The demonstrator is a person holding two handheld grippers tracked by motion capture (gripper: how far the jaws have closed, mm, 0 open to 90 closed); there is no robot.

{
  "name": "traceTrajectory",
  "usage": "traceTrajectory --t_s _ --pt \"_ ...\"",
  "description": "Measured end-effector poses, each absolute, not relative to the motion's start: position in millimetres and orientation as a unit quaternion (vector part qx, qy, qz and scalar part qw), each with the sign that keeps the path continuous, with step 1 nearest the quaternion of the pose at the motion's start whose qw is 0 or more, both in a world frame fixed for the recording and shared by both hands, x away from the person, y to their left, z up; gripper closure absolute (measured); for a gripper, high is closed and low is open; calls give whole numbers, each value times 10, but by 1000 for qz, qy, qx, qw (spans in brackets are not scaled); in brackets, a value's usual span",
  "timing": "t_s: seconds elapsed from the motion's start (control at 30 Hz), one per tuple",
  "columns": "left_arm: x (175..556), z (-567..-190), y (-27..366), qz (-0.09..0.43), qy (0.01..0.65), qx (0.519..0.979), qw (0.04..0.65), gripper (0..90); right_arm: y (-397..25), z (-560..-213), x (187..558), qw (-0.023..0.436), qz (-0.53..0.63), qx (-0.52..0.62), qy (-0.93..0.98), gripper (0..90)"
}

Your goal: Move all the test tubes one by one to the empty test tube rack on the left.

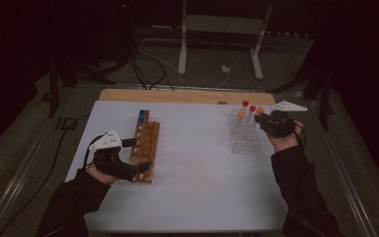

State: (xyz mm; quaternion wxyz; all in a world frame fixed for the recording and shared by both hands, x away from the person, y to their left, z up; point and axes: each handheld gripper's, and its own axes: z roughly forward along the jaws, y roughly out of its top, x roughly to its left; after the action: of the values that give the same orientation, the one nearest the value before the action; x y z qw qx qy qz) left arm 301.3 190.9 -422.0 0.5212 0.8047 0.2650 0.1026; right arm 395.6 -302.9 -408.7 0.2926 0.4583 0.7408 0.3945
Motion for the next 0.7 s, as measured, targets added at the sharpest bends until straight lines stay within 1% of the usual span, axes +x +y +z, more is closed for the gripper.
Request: traceTrajectory --t_s 0.13,0.27,0.7 --pt "3015 -4210 1872 99 260 807 520 18 -2971 -3967 3866 297 401 442 745 750" --pt "3021 -4201 1838 96 258 808 521 18 -2886 -3919 3766 288 415 428 749 750" --pt "3049 -4177 1641 84 241 815 521 20 -2455 -4042 3473 241 429 368 789 750"
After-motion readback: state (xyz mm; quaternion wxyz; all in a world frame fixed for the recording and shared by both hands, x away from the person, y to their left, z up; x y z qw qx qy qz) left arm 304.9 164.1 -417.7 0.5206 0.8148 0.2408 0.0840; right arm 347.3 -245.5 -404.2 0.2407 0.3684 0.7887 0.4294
